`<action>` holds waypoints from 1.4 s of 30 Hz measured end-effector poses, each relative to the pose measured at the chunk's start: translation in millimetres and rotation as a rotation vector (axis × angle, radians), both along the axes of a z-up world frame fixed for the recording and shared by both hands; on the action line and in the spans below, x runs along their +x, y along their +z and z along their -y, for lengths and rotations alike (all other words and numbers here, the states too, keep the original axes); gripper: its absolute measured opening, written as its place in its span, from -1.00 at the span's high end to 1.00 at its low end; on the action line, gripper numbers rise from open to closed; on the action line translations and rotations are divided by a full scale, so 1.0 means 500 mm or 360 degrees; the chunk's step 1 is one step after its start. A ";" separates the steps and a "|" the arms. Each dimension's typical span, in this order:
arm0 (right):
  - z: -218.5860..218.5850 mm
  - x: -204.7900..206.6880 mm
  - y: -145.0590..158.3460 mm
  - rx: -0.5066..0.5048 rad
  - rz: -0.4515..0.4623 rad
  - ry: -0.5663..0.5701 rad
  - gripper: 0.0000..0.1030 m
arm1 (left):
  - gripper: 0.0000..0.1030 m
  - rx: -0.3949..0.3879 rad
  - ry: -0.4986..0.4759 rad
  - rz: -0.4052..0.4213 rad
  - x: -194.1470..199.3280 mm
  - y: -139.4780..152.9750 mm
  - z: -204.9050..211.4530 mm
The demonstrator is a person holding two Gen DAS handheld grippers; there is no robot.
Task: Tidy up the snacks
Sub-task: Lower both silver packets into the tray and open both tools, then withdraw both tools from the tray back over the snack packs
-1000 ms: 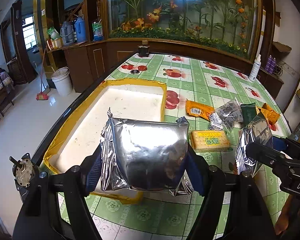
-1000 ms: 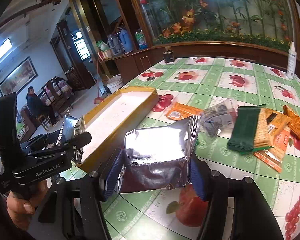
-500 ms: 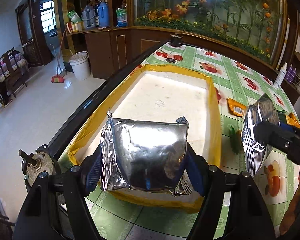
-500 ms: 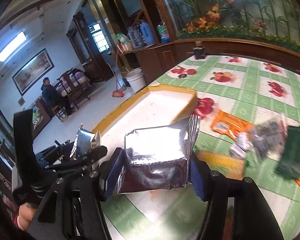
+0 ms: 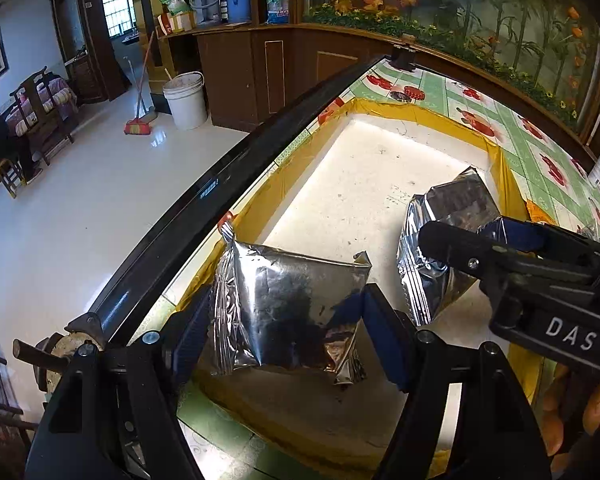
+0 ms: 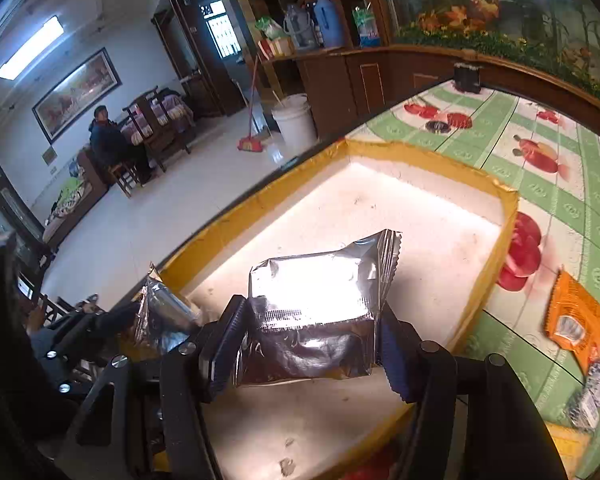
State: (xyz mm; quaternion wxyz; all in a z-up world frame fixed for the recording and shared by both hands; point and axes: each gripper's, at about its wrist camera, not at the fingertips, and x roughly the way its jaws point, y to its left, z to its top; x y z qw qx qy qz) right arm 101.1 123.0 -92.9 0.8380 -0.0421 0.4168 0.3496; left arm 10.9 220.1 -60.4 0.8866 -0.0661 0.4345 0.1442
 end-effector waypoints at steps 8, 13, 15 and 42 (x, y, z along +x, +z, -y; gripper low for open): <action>-0.015 -0.011 0.010 -0.0146 0.0118 -0.0011 -0.53 | -0.47 -0.0059 -0.0019 0.0004 0.004 0.004 -0.011; 0.052 -0.034 0.053 -0.0076 0.0174 -0.0096 -0.54 | -0.47 -0.0097 -0.0025 0.0020 -0.001 0.016 -0.006; 0.100 -0.049 0.069 -0.0020 0.0185 -0.0150 -0.56 | -0.51 -0.0094 -0.0036 0.0039 -0.005 0.025 0.002; 0.628 -0.236 0.031 0.0219 0.0061 -0.0910 -0.64 | -0.60 0.0016 -0.0600 0.0098 -0.057 0.088 0.327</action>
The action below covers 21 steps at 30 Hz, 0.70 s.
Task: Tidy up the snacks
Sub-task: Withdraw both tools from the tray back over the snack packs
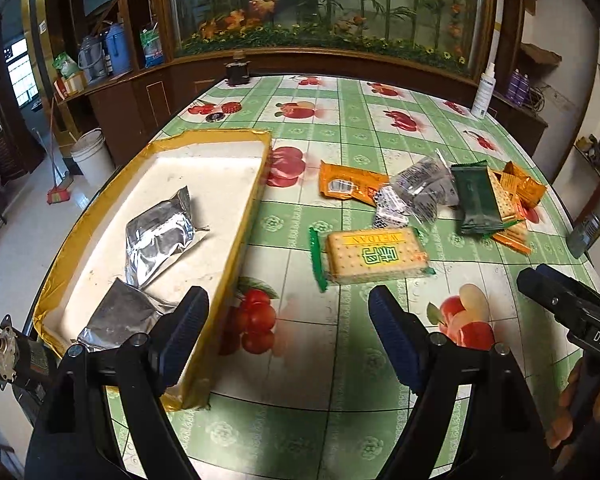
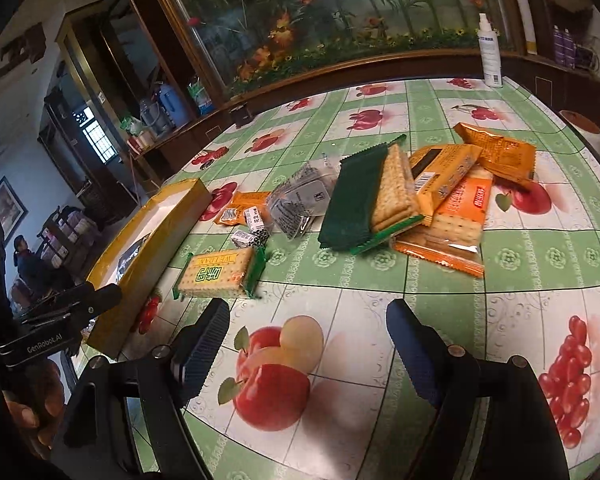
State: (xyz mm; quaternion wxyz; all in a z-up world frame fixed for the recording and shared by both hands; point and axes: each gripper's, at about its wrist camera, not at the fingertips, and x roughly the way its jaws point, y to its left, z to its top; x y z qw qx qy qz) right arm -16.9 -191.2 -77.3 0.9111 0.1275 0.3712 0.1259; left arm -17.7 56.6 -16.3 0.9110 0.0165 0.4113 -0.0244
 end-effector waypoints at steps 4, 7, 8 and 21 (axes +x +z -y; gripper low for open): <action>0.018 -0.014 -0.002 0.0011 0.0006 -0.0031 -0.65 | -0.60 0.0030 -0.0031 -0.0002 -0.013 -0.002 0.031; 0.029 -0.021 -0.003 0.0021 0.0008 -0.0050 -0.65 | -0.60 0.0052 -0.0045 0.0004 -0.019 0.000 0.045; 0.033 -0.023 -0.003 0.0026 0.0009 -0.0055 -0.66 | -0.60 0.0057 -0.0048 0.0007 -0.021 0.001 0.050; 0.070 -0.030 -0.015 0.0044 -0.0004 -0.0108 -0.67 | -0.60 0.0088 -0.0059 -0.0025 -0.018 -0.012 0.067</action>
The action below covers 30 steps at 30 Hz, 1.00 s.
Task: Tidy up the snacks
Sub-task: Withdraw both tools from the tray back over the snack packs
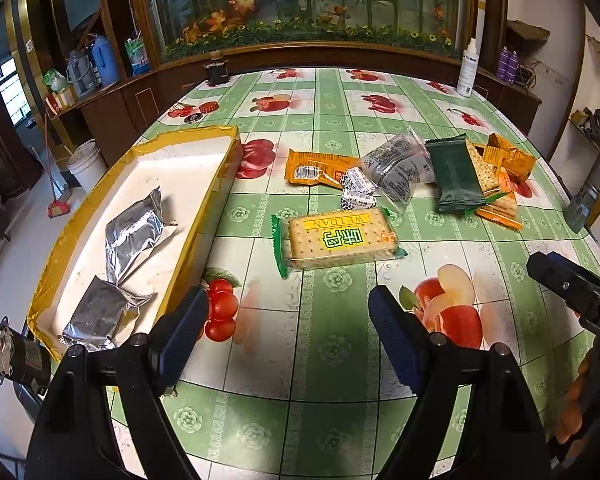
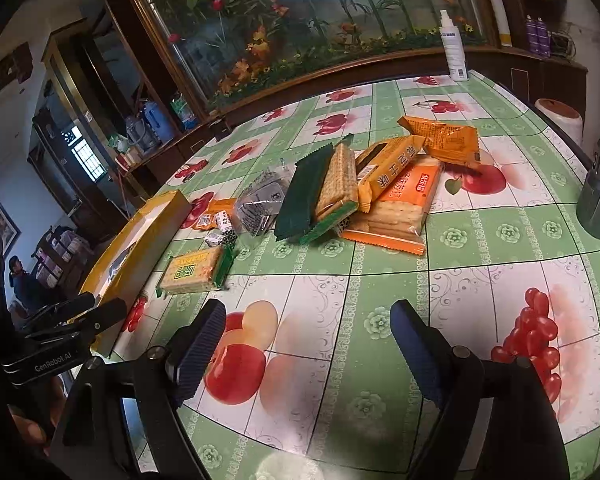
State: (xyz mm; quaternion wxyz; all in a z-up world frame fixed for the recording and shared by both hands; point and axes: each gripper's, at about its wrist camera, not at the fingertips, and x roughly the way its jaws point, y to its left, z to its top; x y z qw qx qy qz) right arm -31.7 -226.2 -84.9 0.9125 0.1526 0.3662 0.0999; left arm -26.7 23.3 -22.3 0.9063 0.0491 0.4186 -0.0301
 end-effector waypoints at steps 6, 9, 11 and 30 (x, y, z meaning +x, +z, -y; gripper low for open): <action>0.011 0.004 -0.004 -0.0006 -0.0011 -0.0019 -0.67 | -0.60 0.0028 -0.0031 -0.0048 0.023 -0.024 0.008; 0.014 0.007 -0.004 -0.0010 -0.0015 -0.0025 -0.67 | -0.60 0.0030 -0.0066 -0.0072 0.043 -0.031 0.010; 0.017 0.009 -0.004 -0.0011 -0.0017 -0.0029 -0.67 | -0.60 0.0018 -0.0107 -0.0092 0.059 -0.033 0.011; 0.020 0.049 0.010 -0.0034 -0.0044 -0.0030 -0.67 | -0.60 0.0178 -0.0479 -0.0192 0.143 -0.054 0.063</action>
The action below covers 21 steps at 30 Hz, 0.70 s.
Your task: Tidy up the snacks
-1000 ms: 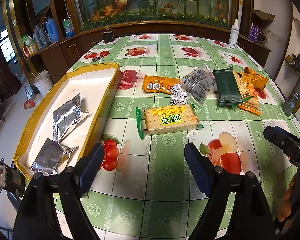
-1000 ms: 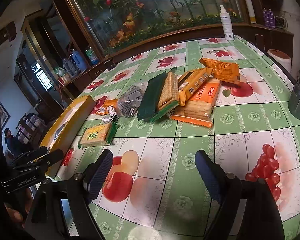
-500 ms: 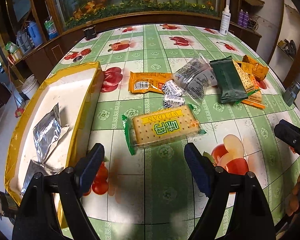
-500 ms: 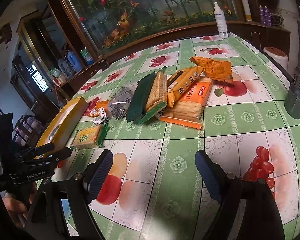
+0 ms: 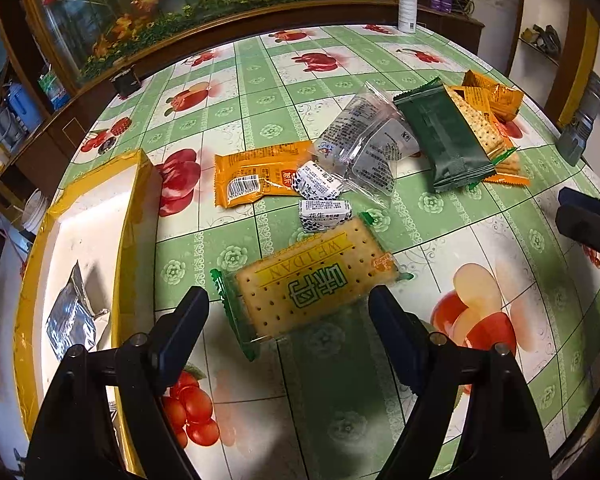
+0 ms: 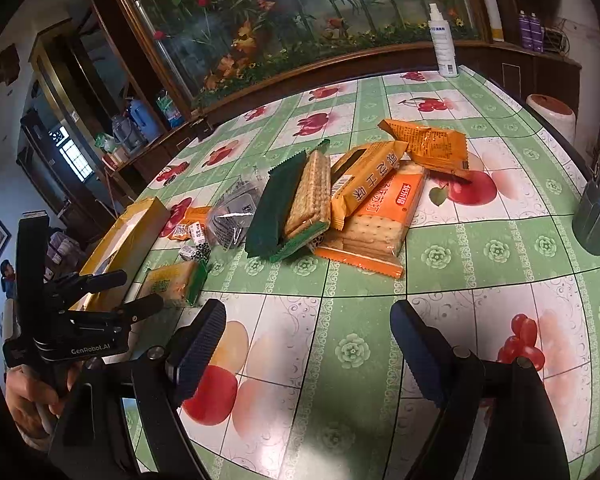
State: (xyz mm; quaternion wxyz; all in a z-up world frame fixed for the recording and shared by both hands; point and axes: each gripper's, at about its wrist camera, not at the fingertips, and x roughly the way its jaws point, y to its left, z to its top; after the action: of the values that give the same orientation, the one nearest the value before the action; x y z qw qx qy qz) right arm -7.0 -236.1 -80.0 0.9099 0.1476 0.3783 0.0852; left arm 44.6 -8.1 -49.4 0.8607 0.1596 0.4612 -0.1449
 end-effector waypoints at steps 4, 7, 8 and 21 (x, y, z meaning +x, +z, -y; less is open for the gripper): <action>-0.012 0.029 0.009 -0.0028 0.0003 0.0020 -0.67 | -0.60 0.0058 -0.0084 -0.0024 0.015 -0.012 0.008; -0.032 0.057 0.022 -0.0078 0.0031 0.0041 -0.67 | -0.60 0.0125 -0.0120 -0.0016 0.024 -0.021 0.010; -0.042 0.068 0.026 -0.0095 0.0041 0.0053 -0.67 | -0.60 0.0139 -0.0128 -0.0017 0.028 -0.023 0.010; -0.145 0.199 0.024 -0.0444 0.0039 0.0105 -0.67 | -0.60 -0.0025 -0.0125 -0.0064 0.075 -0.005 -0.012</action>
State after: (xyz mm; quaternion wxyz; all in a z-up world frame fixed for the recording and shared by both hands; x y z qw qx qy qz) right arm 92.7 -163.4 -68.0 0.9228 0.0060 0.3800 0.0635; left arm 82.0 -2.0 -52.0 0.8462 0.1679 0.4706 -0.1853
